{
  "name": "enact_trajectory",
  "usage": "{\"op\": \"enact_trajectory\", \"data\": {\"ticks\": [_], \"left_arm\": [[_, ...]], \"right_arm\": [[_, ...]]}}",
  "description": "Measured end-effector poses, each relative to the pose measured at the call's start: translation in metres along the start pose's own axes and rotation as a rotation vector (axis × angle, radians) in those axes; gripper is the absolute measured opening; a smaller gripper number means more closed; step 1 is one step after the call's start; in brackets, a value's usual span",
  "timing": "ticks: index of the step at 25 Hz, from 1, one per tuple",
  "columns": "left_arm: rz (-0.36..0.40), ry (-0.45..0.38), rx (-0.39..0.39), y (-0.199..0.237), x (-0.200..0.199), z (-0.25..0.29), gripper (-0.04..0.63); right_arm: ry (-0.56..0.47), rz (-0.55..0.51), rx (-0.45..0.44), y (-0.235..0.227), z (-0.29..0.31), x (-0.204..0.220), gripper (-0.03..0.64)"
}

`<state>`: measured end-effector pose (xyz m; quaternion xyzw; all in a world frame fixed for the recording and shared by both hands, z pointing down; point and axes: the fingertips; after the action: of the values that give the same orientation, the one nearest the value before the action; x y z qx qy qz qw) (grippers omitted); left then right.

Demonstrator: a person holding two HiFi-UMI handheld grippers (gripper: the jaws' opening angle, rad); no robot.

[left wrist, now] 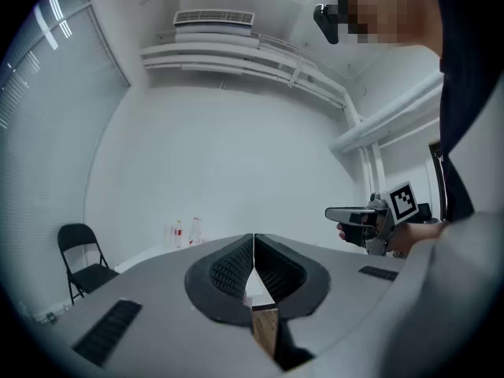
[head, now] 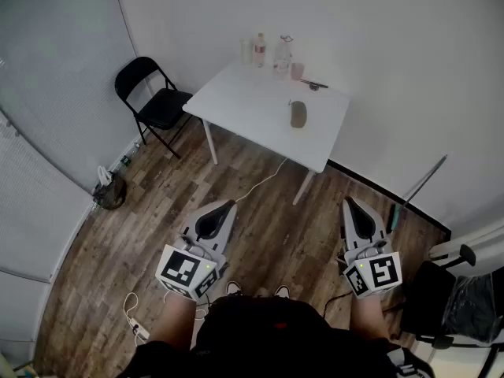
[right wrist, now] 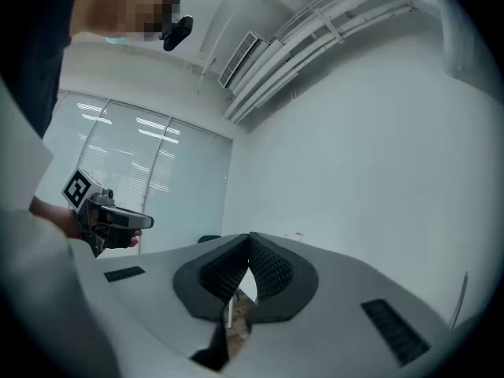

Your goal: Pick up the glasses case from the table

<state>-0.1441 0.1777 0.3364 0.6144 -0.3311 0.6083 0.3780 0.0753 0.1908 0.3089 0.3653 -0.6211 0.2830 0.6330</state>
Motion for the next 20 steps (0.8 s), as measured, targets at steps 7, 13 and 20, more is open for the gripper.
{"op": "enact_trajectory", "data": {"ticks": [7,13,20], "left_arm": [[-0.007,0.002,-0.002,0.0009,0.0004,-0.0027,0.023],[0.005,0.007,-0.004,-0.0022,0.0017,-0.0035,0.023],[0.028,0.02,0.003,-0.0073,0.0058,-0.0057,0.023]], "right_arm": [[0.003,0.004,-0.015,0.0052,0.001,0.0023,0.021],[-0.001,0.013,-0.006,0.0034,0.0002,0.0042,0.021],[-0.059,0.034,0.027,-0.0029,-0.0056,-0.0042,0.021]]}}
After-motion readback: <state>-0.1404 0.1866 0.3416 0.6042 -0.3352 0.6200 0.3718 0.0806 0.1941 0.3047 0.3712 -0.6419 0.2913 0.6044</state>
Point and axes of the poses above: the fingertips, and each gripper's own axes: z forward along the fingers, y to its left, x out of its underside, and after that the axes turned 13 degrees about -x, right-handed
